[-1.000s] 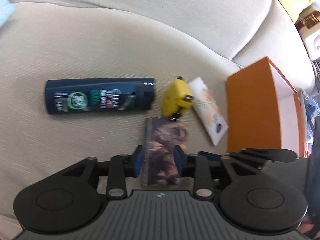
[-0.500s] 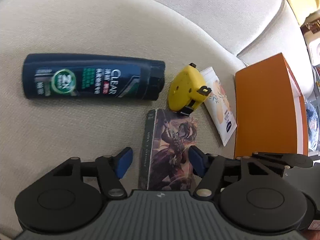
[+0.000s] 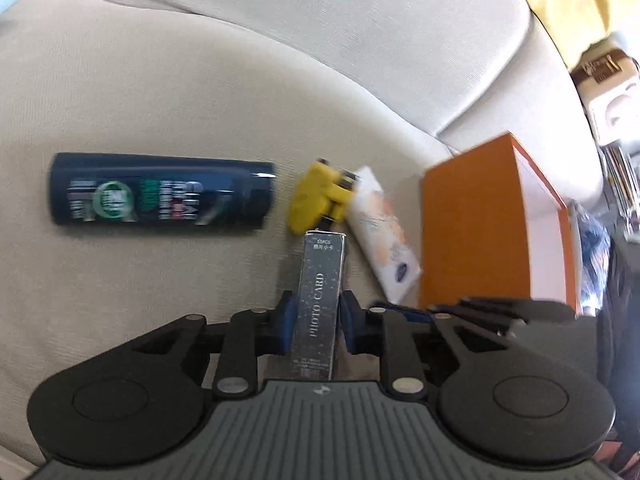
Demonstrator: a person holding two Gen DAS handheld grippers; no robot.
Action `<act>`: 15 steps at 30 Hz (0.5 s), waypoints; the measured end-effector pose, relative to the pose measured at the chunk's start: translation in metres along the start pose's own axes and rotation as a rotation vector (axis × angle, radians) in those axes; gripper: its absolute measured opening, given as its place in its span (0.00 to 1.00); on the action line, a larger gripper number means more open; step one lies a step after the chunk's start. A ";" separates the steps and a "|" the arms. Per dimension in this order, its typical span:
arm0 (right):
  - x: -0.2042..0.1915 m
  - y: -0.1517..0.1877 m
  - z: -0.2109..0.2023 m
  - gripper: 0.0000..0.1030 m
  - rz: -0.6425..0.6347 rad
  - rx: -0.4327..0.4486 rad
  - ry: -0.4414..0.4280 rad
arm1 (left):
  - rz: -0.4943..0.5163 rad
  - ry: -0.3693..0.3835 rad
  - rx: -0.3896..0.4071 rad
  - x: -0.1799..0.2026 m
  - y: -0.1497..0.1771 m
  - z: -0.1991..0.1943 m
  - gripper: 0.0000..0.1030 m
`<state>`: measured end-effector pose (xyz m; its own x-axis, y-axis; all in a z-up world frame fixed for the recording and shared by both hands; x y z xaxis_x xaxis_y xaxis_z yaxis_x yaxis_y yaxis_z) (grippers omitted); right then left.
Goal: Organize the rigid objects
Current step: 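Grasp the photo card box with the left tool while the right tool grasps the white lotion tube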
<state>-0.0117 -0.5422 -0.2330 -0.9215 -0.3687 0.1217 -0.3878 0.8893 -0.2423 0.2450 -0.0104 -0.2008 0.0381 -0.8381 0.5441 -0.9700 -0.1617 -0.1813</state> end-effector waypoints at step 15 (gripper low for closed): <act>0.010 -0.048 -0.005 0.50 -0.160 0.055 0.181 | -0.042 -0.038 0.095 -0.020 -0.017 -0.021 0.24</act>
<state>-0.0021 -0.5876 -0.2157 -0.8317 -0.4451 0.3318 -0.5337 0.8056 -0.2571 0.2558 0.0204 -0.1912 0.0893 -0.8482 0.5222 -0.9404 -0.2445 -0.2364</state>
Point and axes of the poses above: each gripper's, at about its wrist camera, not at the fingertips, and z roughly the way its jaws point, x to its right, y to its underside, the point moved 9 cm from there along z, roughly the way its jaws point, and after that the axes turned 6 degrees about -x, right-handed, at the moved point
